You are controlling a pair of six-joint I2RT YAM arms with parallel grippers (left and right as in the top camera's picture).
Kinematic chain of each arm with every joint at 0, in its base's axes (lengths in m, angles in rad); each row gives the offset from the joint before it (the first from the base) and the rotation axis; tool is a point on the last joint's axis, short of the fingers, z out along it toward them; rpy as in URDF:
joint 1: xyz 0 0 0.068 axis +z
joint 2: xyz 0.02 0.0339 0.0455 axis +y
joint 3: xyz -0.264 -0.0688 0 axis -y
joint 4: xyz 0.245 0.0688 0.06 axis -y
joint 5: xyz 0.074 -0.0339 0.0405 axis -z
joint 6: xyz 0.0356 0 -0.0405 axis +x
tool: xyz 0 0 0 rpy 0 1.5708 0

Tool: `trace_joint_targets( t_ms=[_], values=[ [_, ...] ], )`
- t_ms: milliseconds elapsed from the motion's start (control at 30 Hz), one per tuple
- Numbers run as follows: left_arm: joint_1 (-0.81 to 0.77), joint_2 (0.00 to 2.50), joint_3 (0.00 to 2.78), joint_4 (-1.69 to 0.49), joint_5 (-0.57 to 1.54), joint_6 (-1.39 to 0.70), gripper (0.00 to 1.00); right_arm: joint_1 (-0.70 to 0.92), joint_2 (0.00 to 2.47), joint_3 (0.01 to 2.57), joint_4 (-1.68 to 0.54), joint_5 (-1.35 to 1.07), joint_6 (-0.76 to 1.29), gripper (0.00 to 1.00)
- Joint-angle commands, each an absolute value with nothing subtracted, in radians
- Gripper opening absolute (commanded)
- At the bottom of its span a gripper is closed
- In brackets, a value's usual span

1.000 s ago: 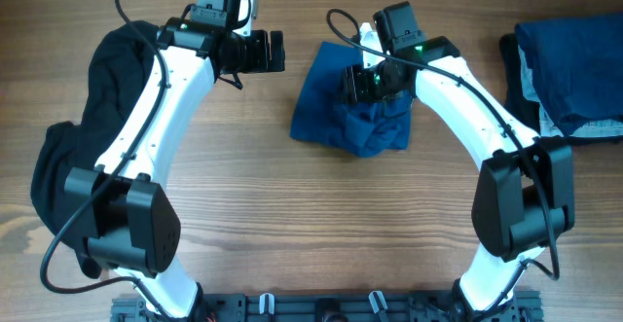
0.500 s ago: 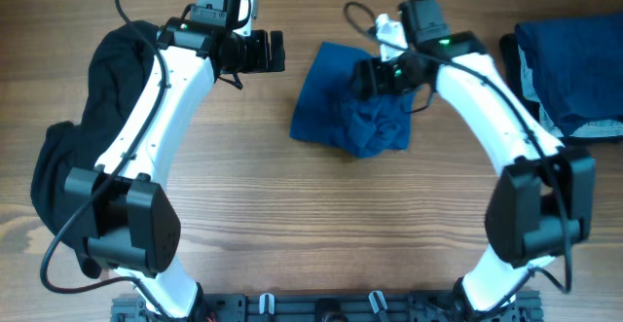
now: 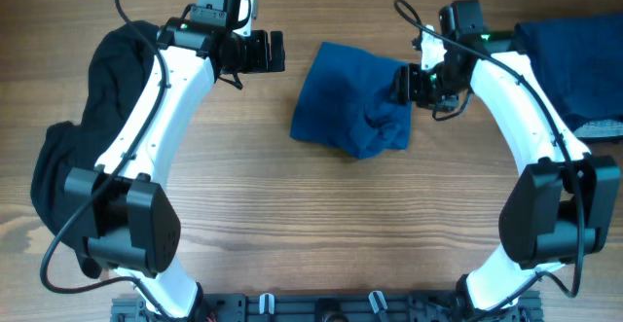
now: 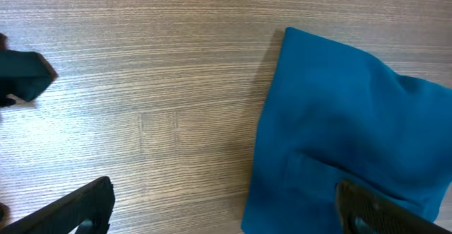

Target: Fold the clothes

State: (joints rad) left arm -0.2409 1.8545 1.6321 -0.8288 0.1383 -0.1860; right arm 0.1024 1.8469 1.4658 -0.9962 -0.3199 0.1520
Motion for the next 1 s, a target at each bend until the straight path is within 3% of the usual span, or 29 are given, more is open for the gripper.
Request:
trace_joint_targets(
  t_ms=[0,233,500,967],
  values=[
    [-0.238,1.84,1.636,-0.828,0.128,-0.187,1.0,0.095,1.827,1.394,-0.987,-0.303,0.131,0.65],
    [-0.238,1.84,1.636,-0.828,0.129,-0.187,1.0,0.098,1.827,1.261,-0.801,-0.303,0.161,0.46],
    [-0.238,1.84,1.636,-0.828,0.129,-0.187,1.0,0.113,1.843,1.23,-0.611,-0.303,0.168,0.45],
    [-0.238,1.84,1.636,-0.831,0.129,-0.187,1.0,0.203,1.908,1.23,-0.496,-0.311,0.22,0.46]
  ],
)
